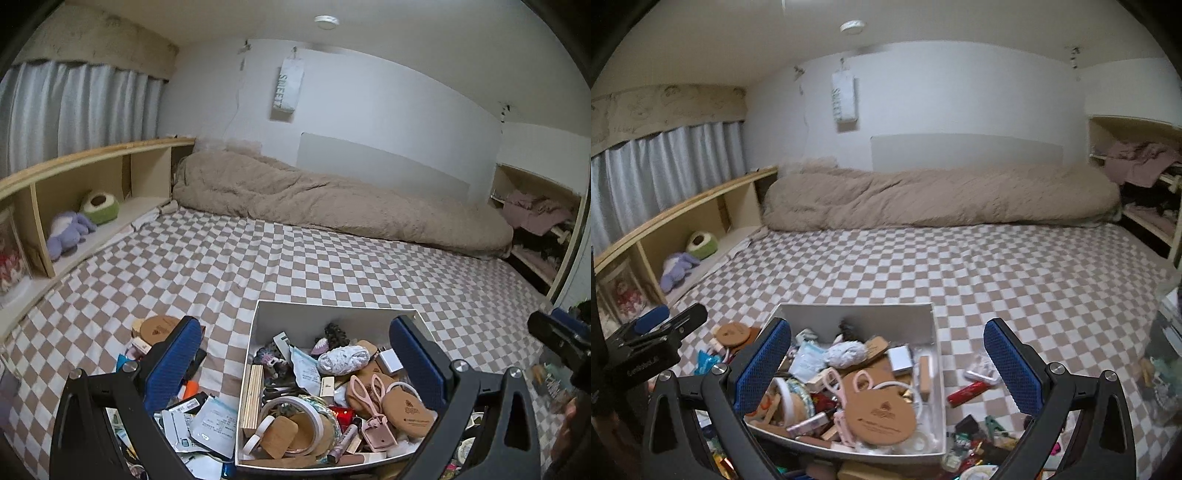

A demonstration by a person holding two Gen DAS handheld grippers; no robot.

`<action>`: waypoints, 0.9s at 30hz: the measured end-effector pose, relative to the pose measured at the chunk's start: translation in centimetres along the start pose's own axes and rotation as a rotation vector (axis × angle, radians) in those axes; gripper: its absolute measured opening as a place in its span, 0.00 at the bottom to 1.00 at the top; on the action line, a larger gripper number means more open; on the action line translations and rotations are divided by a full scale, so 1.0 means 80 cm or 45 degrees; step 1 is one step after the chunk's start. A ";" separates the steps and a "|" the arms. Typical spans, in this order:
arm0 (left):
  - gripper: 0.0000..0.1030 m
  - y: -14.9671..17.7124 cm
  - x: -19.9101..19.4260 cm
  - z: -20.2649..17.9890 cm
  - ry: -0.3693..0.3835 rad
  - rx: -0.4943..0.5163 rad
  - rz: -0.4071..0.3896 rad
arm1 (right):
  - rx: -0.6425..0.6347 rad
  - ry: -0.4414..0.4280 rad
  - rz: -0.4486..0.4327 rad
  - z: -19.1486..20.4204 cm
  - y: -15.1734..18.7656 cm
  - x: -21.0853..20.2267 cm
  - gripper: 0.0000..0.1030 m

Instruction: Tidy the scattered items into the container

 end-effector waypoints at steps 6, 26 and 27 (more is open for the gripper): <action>1.00 -0.001 -0.011 -0.014 -0.034 0.076 -0.039 | -0.017 0.064 -0.044 -0.016 0.001 -0.007 1.00; 1.00 0.012 -0.022 -0.019 -0.098 0.157 -0.039 | -0.038 0.111 -0.009 -0.019 0.035 -0.004 1.00; 1.00 0.012 -0.023 -0.019 -0.100 0.156 -0.041 | -0.042 0.110 -0.008 -0.018 0.036 -0.005 1.00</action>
Point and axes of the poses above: each gripper's, at about its wrist camera, not at the fingertips, and x roughly the way its jaws point, z to its left, y to its underside, the point moved 6 cm from there along x, roughly the way its jaws point, and after that the axes turned 5 degrees about -y, right-handed, at the moved point
